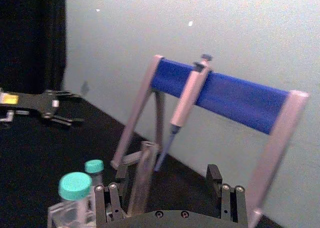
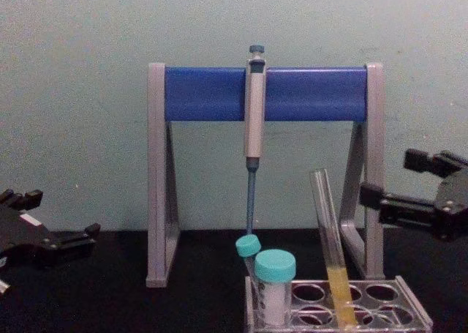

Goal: Pick up the test tube from the test tube rack, shake it, then place it back into the test tube rack.

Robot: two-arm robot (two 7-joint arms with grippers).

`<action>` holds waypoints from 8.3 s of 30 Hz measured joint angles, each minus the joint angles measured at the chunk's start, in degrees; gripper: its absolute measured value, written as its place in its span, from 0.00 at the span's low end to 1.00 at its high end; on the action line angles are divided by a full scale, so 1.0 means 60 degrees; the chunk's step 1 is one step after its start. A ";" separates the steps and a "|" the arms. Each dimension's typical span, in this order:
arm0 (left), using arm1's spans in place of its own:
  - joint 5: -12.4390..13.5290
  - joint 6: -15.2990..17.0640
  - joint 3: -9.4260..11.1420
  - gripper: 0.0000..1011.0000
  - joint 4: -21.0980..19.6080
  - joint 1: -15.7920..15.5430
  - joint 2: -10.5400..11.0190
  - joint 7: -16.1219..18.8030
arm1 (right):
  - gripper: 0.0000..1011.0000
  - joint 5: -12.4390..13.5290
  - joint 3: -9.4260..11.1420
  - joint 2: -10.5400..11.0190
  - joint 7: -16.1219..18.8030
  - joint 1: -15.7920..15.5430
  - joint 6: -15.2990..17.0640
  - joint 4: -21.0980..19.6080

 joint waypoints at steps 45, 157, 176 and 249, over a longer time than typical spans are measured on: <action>0.0000 0.0000 0.0000 0.99 0.0000 0.0000 0.0000 0.0000 | 0.99 -0.0113 -0.0404 -0.1372 0.1098 0.1438 0.2494 0.1452; 0.0000 0.0000 0.0001 0.99 0.0000 0.0000 0.0000 0.0000 | 0.23 0.0701 0.1175 -0.1254 0.0319 0.0317 0.1007 -0.0156; 0.0000 0.0000 0.0000 0.99 0.0000 0.0000 0.0000 0.0000 | 0.23 0.0095 0.1095 -0.1641 0.0502 0.0634 0.0847 0.0215; 0.0000 0.0000 0.0000 0.99 -0.0001 0.0000 0.0000 0.0000 | 0.23 0.1729 0.1019 -0.0031 0.1451 0.0083 0.2613 -0.1417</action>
